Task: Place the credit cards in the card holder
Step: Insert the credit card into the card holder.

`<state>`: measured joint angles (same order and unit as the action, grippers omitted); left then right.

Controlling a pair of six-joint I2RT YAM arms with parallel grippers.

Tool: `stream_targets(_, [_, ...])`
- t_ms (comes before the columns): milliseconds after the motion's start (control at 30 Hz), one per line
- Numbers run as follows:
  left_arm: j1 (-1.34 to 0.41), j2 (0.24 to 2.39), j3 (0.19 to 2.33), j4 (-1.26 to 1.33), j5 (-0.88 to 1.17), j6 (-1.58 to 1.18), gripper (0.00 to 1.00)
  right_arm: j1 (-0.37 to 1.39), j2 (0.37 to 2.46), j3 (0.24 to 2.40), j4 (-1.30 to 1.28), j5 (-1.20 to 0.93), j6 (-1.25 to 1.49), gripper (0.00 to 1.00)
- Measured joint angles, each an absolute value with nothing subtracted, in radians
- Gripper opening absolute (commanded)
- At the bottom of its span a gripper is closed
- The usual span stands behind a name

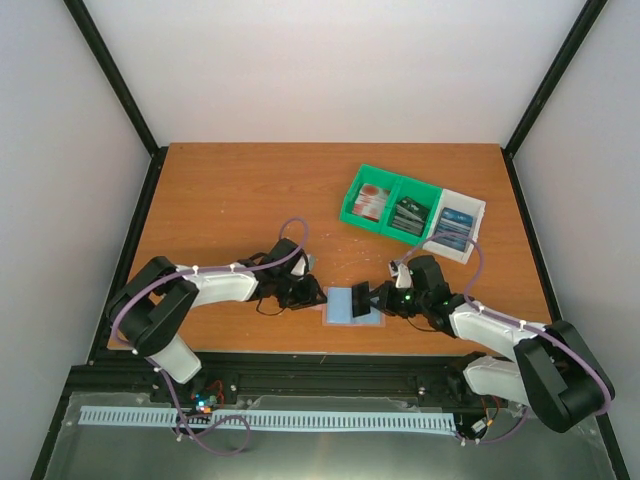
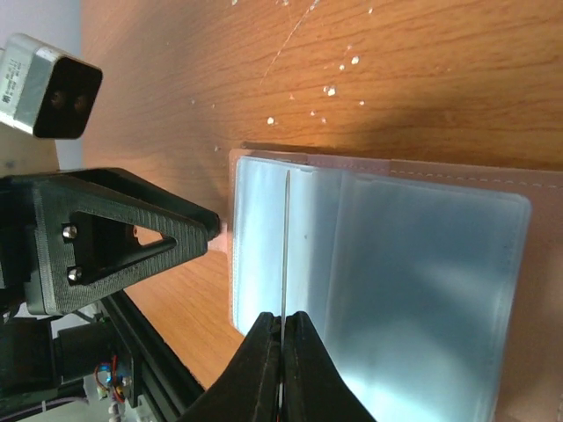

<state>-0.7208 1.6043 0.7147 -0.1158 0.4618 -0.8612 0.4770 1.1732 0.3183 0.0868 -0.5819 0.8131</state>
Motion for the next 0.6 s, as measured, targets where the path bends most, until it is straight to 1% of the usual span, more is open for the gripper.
stream_targets(367, [-0.727,1.626,0.720,-0.131,0.453,-0.862,0.27,0.494,1.211,0.254,0.207,-0.514,0.856,0.03])
stream_targets(600, [-0.728,1.640,0.732,-0.139,0.454,-0.862,0.21,0.507,1.262,0.223,0.327,-0.528,0.909,0.03])
